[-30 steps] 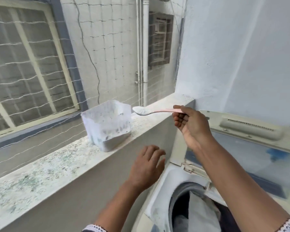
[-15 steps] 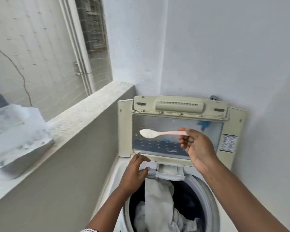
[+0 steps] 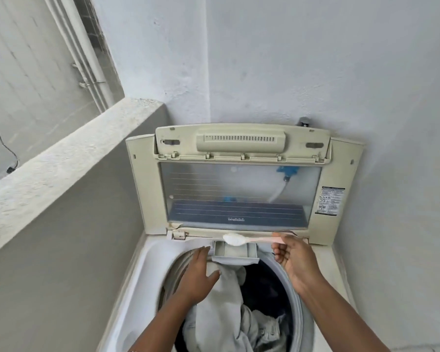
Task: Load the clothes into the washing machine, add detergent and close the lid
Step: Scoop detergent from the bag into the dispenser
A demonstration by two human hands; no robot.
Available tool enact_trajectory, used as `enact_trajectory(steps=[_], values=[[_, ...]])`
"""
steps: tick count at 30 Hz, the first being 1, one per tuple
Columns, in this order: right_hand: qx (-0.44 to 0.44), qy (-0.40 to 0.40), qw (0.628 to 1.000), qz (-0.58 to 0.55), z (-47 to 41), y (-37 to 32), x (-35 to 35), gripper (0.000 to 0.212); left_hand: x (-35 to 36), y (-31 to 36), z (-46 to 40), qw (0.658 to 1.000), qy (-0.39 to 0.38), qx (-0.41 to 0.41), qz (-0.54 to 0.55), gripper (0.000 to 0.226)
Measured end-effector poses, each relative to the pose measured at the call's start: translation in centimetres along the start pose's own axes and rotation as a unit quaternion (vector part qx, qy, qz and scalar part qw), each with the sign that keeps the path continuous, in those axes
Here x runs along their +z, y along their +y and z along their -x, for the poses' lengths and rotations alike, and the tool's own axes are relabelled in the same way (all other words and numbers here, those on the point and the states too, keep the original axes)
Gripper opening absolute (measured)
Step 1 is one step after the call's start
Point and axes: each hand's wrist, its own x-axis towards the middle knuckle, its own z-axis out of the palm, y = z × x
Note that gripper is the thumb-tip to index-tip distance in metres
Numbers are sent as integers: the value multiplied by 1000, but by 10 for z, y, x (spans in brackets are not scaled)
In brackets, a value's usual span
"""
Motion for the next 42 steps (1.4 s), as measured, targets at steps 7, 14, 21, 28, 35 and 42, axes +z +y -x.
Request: enact_trajectory(steps=[7,14,21,28,35,42], values=[[98,25,995,-22,-32,33,-5,22,19,1,-4,1000,-23,1,11,77],[127,64,978,-150,-39,38,-6,27,27,2,2,999,-16,17,29,81],[117,84,974,-176,-31,41,-7,27,26,-2,12,1000,-19,11,16,83],[49,28,993,-101,-5,30,4,32,5,0,32,998,22,10,51,80],[-57,-90,991,-83,53,-2,57,32,-48,9,71,985,131,61,93,68],[-101,-219,968,-64,118,-20,123,36,-126,7,133,953,277,88,86,54]])
